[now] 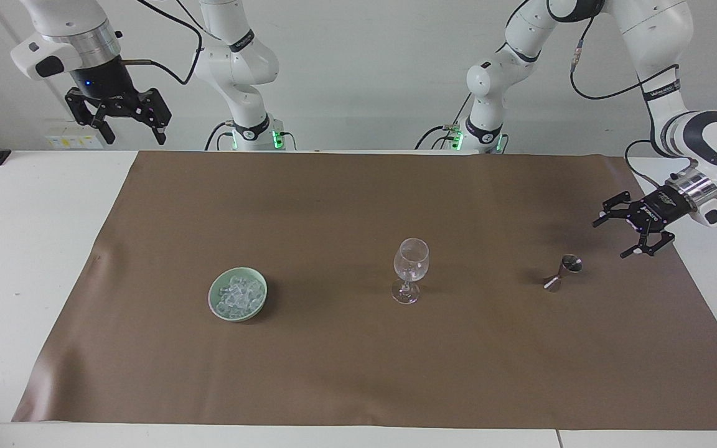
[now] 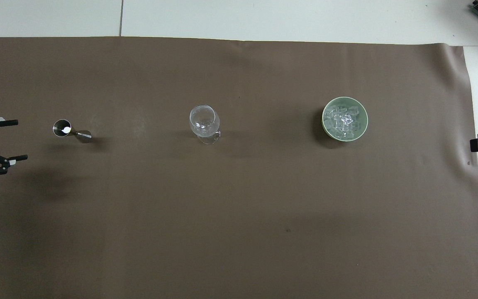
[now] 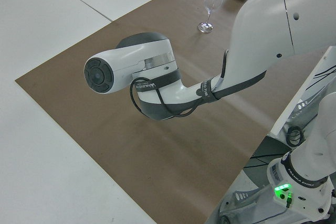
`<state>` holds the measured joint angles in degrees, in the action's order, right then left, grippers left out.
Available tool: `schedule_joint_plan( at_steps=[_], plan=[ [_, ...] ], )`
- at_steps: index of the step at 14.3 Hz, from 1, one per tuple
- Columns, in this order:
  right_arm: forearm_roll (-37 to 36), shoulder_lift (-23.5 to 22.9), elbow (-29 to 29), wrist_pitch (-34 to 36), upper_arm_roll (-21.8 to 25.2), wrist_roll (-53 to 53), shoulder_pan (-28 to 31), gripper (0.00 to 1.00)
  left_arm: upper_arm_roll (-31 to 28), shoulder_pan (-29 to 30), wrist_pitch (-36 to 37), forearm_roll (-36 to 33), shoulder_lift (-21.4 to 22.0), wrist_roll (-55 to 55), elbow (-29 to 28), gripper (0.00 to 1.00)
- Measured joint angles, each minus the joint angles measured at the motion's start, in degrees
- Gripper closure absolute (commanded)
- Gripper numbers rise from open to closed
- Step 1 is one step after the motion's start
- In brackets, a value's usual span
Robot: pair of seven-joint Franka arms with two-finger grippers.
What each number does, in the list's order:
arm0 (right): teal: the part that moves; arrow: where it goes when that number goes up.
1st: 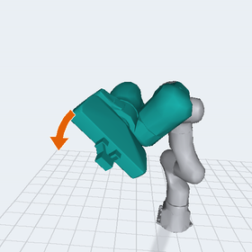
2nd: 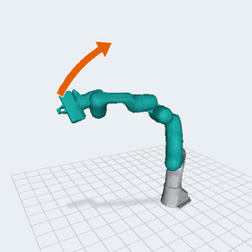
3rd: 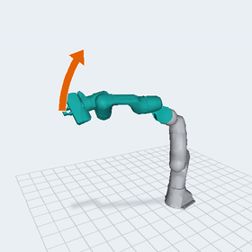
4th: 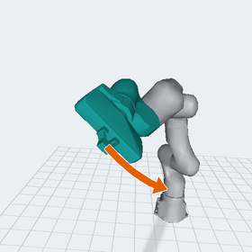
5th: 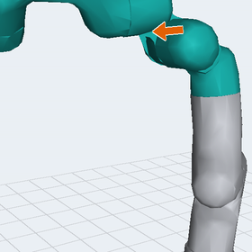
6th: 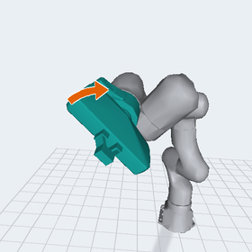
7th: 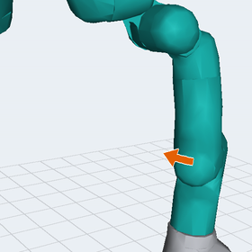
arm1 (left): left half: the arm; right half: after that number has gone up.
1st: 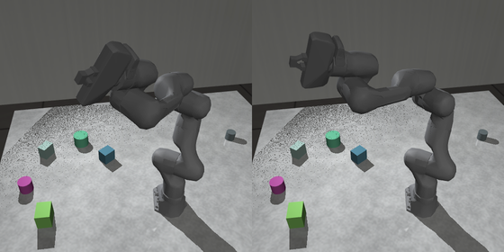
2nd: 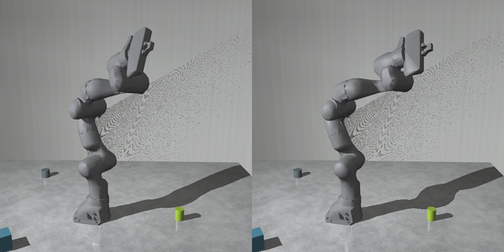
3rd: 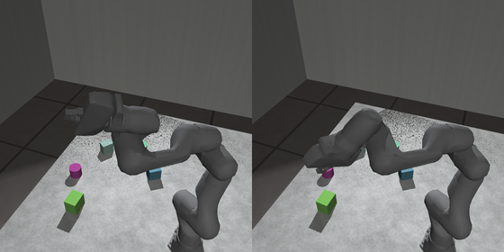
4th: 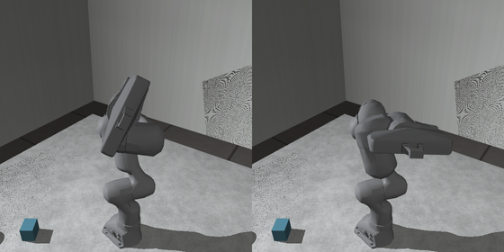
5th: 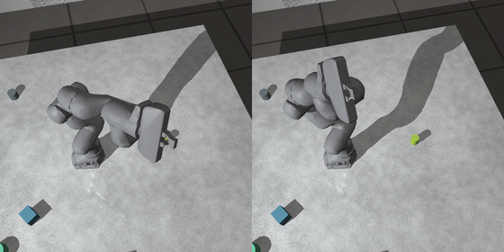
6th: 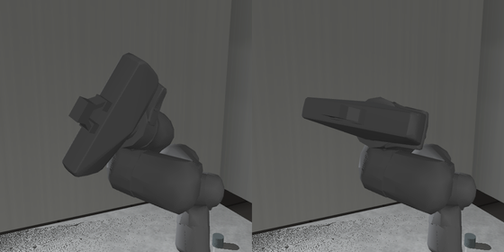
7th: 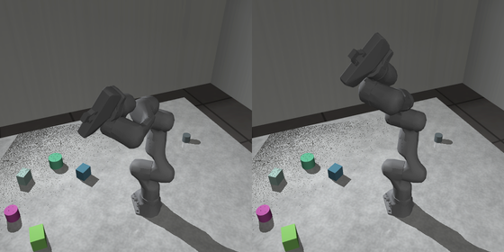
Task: Pour wine and add ice with both arms
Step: 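Move the open left gripper to the small silver jigger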
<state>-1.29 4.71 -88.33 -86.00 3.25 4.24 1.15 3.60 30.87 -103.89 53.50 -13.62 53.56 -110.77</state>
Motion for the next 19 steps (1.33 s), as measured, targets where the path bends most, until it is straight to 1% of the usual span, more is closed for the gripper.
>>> schedule_joint_plan(
  at_steps=[4,6,9,11,16,19],
  plan=[
    [0.0,0.0,0.0,0.0,0.0,0.0,0.0,0.0,0.05,0.15,-1.2,3.2,-1.67,-0.75,-1.27,0.0],
    [0.0,0.0,0.0,0.0,0.0,0.0,0.0,0.0,0.02,0.18,-1.68,5.82,-3.3,-4.02,-2.39,0.0],
    [0.0,0.0,0.0,0.0,0.0,0.0,0.0,0.0,-0.06,0.3,-2.11,6.89,-5.11,-6.2,-3.05,0.0],
    [0.0,0.0,0.0,0.0,0.0,0.0,0.0,0.0,-0.03,0.3,-2.3,8.67,-5.22,-8.05,-3.99,0.0],
    [0.0,0.0,0.0,0.0,0.0,0.0,0.0,0.0,0.32,0.15,-5.22,14.0,-5.39,-13.46,-8.99,0.0],
    [0.0,0.0,0.0,0.0,0.0,0.0,0.0,0.0,0.72,-0.1,-6.35,15.67,-5.41,-14.03,-9.8,0.0]
  ],
)
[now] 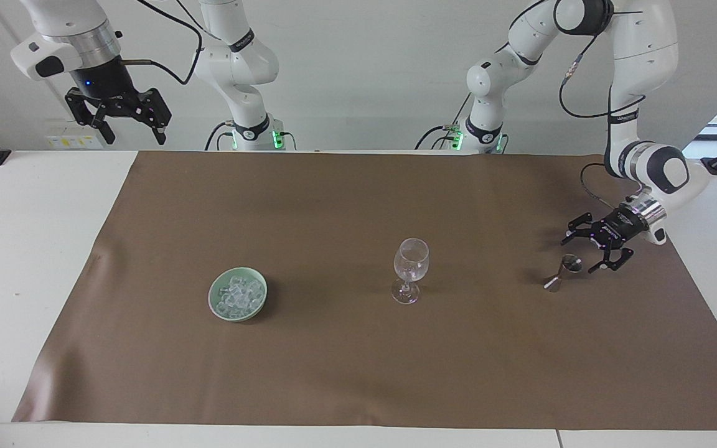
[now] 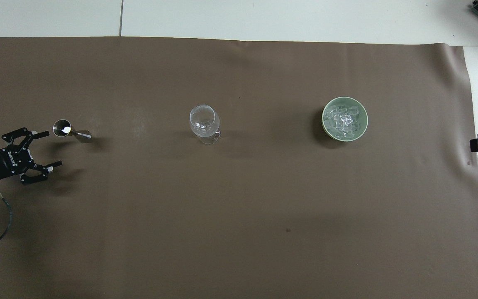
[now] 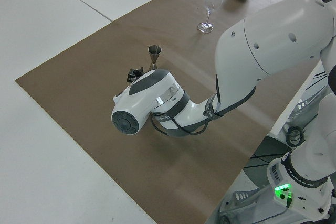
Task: Pour wine and add ice with both arms
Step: 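Move the open left gripper to the small silver jigger, then close the left gripper around the silver jigger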
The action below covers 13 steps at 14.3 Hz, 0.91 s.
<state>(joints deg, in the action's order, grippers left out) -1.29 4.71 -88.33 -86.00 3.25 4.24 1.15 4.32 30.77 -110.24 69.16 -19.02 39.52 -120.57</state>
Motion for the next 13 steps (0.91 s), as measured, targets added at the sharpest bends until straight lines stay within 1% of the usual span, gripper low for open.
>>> schedule_joint_plan(
  at_steps=[7,13],
  plan=[
    [0.0,0.0,0.0,0.0,0.0,0.0,0.0,0.0,0.16,-3.24,-4.87,6.52,-0.03,-1.4,-1.41,0.0],
    [0.0,0.0,0.0,0.0,0.0,0.0,0.0,0.0,0.13,-3.52,-7.18,9.29,-0.04,-2.21,-1.86,0.0]
  ],
)
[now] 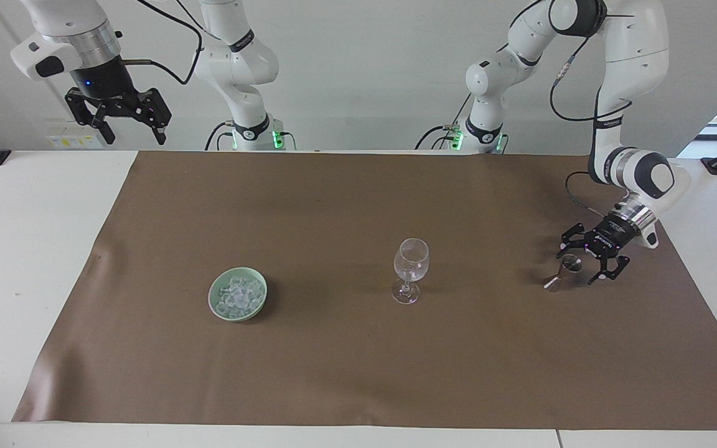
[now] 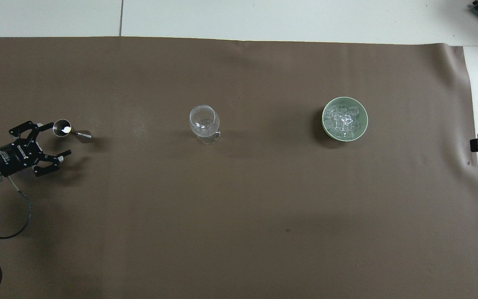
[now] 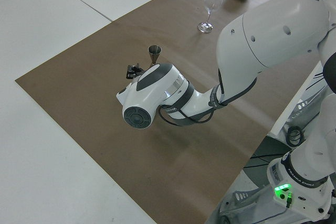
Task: Pour wine and add ice with both arms
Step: 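Close the left gripper around the silver jigger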
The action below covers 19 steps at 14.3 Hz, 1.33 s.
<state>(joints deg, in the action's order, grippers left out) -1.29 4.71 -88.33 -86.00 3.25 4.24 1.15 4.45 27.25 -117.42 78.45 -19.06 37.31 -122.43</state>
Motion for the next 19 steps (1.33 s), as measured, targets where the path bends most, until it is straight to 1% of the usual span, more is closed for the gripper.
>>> schedule_joint_plan(
  at_steps=[7,13,19],
  plan=[
    [0.0,0.0,0.0,0.0,0.0,0.0,0.0,0.0,0.07,-0.15,0.04,1.01,0.0,-0.14,-0.54,0.0],
    [0.0,0.0,0.0,0.0,0.0,0.0,0.0,0.0,0.06,-2.66,-0.06,4.29,0.0,-0.22,-0.68,0.0],
    [0.0,0.0,0.0,0.0,0.0,0.0,0.0,0.0,0.08,-4.58,-2.13,6.65,0.0,-0.29,-0.71,0.0]
  ],
)
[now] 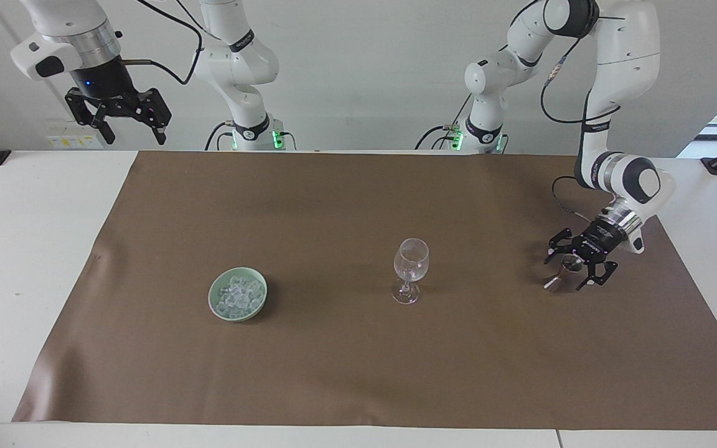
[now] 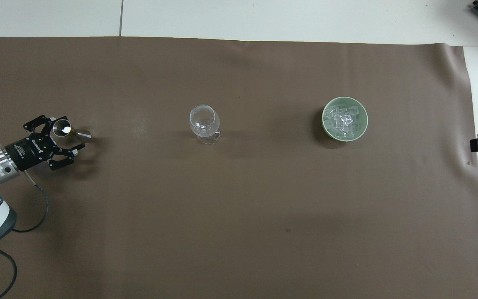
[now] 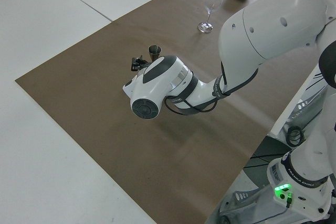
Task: Pour wine and add ice with both arms
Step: 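Close the left gripper around the silver jigger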
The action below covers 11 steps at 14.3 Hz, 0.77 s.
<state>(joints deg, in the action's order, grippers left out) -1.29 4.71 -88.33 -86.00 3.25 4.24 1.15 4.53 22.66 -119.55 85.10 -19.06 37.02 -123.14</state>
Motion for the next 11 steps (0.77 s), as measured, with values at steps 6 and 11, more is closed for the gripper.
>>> schedule_joint_plan(
  at_steps=[6,11],
  plan=[
    [0.0,0.0,0.0,0.0,0.0,0.0,0.0,0.0,0.0,-0.11,-0.91,0.63,0.0,0.0,-0.07,0.0],
    [0.0,0.0,0.0,0.0,0.0,0.0,0.0,0.0,-0.01,-0.15,-1.19,1.07,0.0,0.0,-0.12,0.05]
  ],
)
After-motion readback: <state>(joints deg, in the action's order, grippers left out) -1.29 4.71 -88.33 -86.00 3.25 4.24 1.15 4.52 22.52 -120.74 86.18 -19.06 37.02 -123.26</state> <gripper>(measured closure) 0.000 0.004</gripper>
